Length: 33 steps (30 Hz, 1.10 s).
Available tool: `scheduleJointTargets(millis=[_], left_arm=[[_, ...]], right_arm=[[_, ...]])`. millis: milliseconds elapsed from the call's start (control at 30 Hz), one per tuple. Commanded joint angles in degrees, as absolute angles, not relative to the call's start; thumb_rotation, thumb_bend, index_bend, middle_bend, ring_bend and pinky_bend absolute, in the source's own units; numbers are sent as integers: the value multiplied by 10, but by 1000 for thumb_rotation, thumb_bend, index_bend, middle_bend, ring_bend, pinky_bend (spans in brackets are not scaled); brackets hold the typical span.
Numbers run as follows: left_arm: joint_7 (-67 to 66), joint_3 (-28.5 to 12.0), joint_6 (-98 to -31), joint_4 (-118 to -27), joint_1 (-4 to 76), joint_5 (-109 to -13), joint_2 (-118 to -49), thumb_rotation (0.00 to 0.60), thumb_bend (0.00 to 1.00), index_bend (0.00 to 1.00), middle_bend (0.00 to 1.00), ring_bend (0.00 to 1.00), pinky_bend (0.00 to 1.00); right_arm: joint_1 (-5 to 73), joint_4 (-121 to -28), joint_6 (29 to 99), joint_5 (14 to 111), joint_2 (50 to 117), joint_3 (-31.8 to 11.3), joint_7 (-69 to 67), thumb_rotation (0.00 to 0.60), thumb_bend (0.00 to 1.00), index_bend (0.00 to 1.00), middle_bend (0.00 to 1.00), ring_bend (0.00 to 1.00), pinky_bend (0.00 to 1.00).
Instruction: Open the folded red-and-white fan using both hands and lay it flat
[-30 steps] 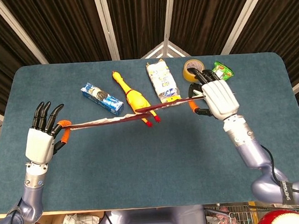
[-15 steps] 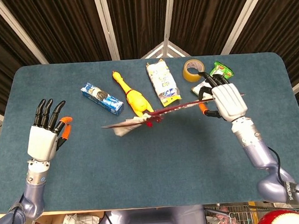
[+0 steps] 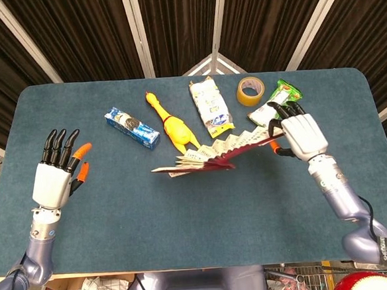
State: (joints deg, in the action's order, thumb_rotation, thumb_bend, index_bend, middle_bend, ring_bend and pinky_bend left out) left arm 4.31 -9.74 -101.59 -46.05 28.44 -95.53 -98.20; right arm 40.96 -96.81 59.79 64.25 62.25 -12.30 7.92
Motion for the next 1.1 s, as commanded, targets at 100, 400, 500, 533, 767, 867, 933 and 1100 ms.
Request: scheduleJointTargets(millis=[100, 400, 500, 533, 767, 867, 933, 1100], left_arm=[[62, -92, -1009, -495, 271, -944, -959, 600, 584, 138, 0, 0, 36], [77, -80, -1015, -576, 240, -935, -920, 600, 580, 116, 0, 0, 36], [62, -69, -1013, -608, 224, -932, -906, 600, 578, 114, 0, 0, 36], [54, -63, -1012, -625, 215, -931, -899, 600, 578, 114, 0, 0, 36], [43, -33, -1017, -687, 168, -922, -877, 600, 572, 109, 0, 0, 36], [44, -29, -1010, -695, 157, -915, -873, 600, 572, 109, 0, 0, 36], [48, -29, -1003, -696, 154, -910, -872, 600, 572, 109, 0, 0, 36], [64, -32, -982, -681, 148, -896, -878, 600, 572, 109, 0, 0, 36]], right_arm=[[415, -993, 560, 579, 587, -108, 150, 600, 437, 109, 97, 154, 69], [422, -1011, 519, 531, 556, -87, 201, 600, 407, 0, 90, 154, 69], [424, -1014, 522, 519, 549, -80, 225, 600, 407, 0, 86, 154, 69], [423, -1015, 526, 513, 547, -77, 235, 600, 408, 0, 81, 154, 69], [418, -1007, 546, 487, 545, -62, 278, 600, 406, 0, 51, 154, 69], [415, -1007, 555, 485, 548, -58, 288, 600, 400, 0, 28, 158, 69], [413, -1011, 559, 484, 550, -60, 284, 600, 384, 0, 22, 176, 69], [403, -1033, 554, 496, 548, -72, 238, 600, 347, 0, 20, 193, 69]])
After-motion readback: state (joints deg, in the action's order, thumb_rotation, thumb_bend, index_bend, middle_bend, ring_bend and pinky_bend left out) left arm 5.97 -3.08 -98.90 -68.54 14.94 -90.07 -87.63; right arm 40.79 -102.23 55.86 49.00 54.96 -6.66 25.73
